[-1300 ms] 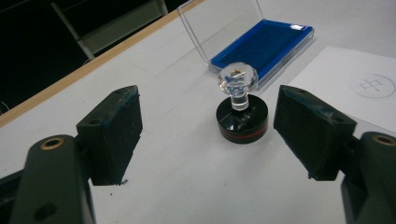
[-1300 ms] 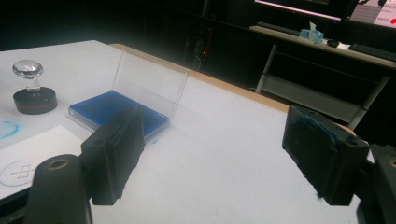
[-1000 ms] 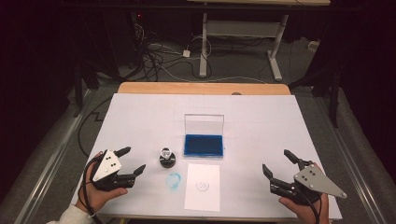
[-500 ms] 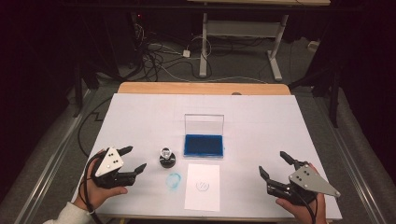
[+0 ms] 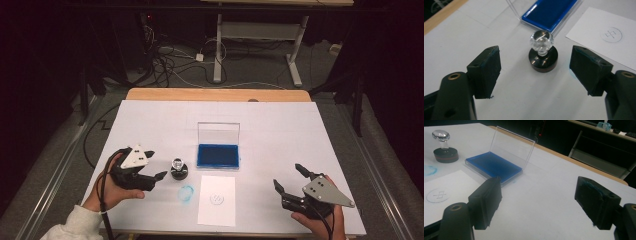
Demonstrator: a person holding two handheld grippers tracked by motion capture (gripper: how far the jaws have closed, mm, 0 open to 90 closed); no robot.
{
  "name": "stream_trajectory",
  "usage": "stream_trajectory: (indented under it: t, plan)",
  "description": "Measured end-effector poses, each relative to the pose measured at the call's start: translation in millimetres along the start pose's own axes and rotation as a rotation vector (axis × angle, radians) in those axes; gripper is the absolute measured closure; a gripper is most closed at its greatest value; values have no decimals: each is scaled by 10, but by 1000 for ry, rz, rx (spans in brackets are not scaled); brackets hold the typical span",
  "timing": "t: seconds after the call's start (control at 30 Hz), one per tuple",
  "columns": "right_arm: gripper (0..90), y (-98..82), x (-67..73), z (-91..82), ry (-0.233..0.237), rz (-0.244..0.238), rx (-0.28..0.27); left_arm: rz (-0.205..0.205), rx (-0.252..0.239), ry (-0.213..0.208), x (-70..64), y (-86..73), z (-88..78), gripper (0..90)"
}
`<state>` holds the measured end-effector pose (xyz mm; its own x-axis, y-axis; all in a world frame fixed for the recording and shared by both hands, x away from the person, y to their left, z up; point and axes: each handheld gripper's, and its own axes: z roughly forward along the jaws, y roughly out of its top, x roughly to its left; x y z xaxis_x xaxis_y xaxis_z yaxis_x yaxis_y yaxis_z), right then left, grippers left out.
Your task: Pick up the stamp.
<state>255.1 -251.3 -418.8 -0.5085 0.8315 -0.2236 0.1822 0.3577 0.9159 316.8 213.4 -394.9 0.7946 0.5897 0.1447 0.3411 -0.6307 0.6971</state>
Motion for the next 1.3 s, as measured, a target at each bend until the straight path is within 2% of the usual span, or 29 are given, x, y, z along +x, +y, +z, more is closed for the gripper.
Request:
stream_trajectory:
  t: [0.13, 0.2, 0.37, 0.47, 0.5, 0.53, 0.57, 0.67, 0.87, 0.93, 1.03, 1.07, 1.3]
  plan:
    - [219, -6, 1, 3, 1, -5, 4, 19, 40, -13, -1, 111, 167, 237]
    - [219, -12, -3, 7, 2, -6, 7, 16, 67, -8, 25, 163, 302, 237]
    - [221, -21, -3, 15, 5, -7, 11, 6, 91, -22, 73, 195, 452, 239]
    - [221, -28, -1, 23, 8, -11, 15, -9, 109, -64, 115, 190, 567, 240]
    - [221, -29, 0, 26, 7, -11, 16, -9, 109, -64, 115, 190, 567, 250]
    - [221, -29, 0, 26, 7, -11, 16, -11, 112, -86, 124, 185, 588, 250]
    - [221, -31, 2, 29, 5, -12, 20, -14, 122, -82, 135, 184, 626, 279]
    - [222, -35, 8, 41, 11, -9, 21, -30, 118, -105, 157, 190, 668, 313]
    - [224, -39, 22, 49, 13, -16, 25, -12, 137, -106, 142, 219, 738, 373]
    - [224, -40, 22, 50, 12, -17, 25, -10, 138, -116, 139, 222, 739, 420]
    - [226, -45, 24, 54, 11, -25, 30, 21, 134, -119, 101, 235, 734, 521]
    - [227, -44, 26, 54, 9, -28, 30, 39, 143, -104, 66, 252, 726, 523]
    - [231, -44, 41, 60, 1, -40, 38, 31, 136, -105, 65, 248, 725, 543]
